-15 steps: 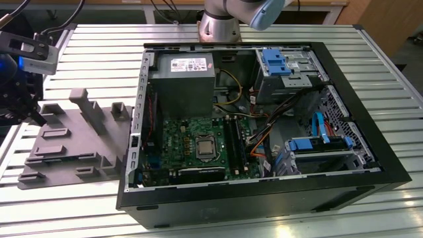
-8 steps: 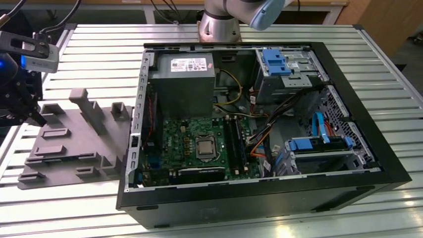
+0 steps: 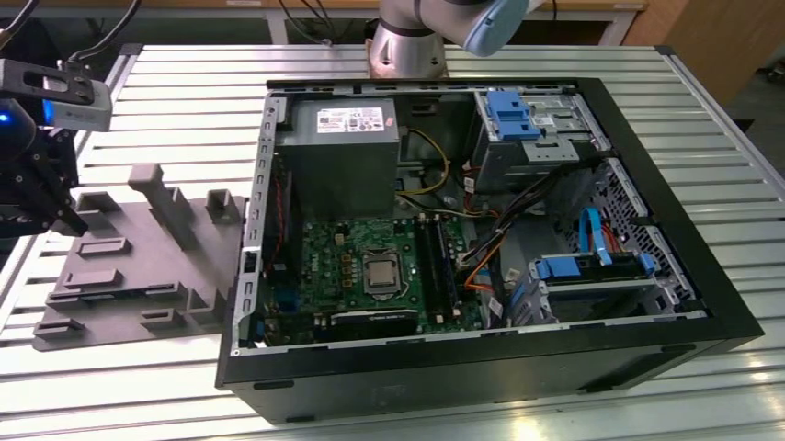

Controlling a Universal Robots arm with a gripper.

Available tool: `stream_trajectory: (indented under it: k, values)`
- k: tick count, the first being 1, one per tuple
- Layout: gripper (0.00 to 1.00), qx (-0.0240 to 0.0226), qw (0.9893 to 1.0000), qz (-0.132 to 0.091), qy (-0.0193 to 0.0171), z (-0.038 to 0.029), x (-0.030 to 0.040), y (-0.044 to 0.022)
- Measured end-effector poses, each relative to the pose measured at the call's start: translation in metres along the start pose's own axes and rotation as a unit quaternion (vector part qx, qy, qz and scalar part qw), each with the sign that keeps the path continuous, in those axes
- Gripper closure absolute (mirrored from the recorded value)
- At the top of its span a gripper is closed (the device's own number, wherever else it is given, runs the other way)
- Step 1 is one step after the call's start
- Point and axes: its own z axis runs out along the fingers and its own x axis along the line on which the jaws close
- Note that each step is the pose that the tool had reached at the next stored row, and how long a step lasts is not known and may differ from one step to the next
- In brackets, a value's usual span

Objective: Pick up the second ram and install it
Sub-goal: 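Pick up the second ram and move it above second insertion slot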

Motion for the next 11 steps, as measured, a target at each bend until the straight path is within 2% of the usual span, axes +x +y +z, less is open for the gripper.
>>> stream_trajectory:
  k: [11]
  values:
    - [0.89, 0.0001, 1.0000, -0.005, 0.0000, 0.0012, 0.0000, 0.0000]
